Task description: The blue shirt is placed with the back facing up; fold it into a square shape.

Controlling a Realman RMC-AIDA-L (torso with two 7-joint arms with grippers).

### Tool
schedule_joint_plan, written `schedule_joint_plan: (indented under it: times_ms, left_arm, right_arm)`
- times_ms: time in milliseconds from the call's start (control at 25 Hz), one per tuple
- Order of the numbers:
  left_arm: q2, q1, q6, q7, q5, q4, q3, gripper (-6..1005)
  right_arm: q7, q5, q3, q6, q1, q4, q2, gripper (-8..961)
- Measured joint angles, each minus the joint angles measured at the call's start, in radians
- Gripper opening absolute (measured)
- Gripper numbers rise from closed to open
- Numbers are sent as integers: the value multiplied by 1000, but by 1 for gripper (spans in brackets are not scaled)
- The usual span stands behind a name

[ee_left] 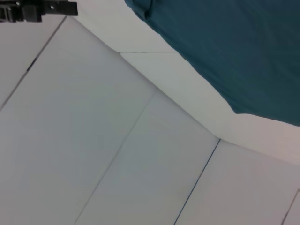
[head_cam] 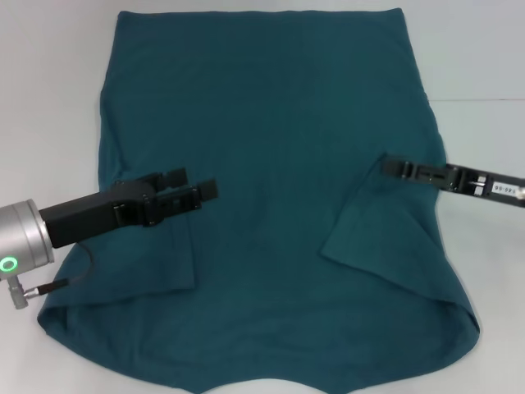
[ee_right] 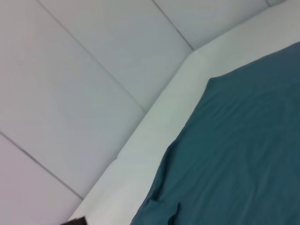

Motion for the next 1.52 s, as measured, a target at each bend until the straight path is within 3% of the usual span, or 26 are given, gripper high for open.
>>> schedule_joint_plan:
  times_ms: [200,440,960,1240,1520]
  left_arm:
    - [3,18,2,-8,12,10,-5,868]
    - [4,79,0,-18,24,60,-24,866]
    - [5,194,81,-61,150,111,-223,864]
    - [5,217,78,-76,209,117,-322,863]
    - [8,232,66,-106,286,139,-356,863]
  right_arm:
    - [-9,-16,-27,-6,3,3,16,920]
    - [-2,-16,-37,-17,11,4,20,939]
    - [0,-32,-42,14,38,1,18,938]
    - [-5,-34,-59,48,42,7,21,931]
    - [-1,-34,-90,63,52,8,22,922]
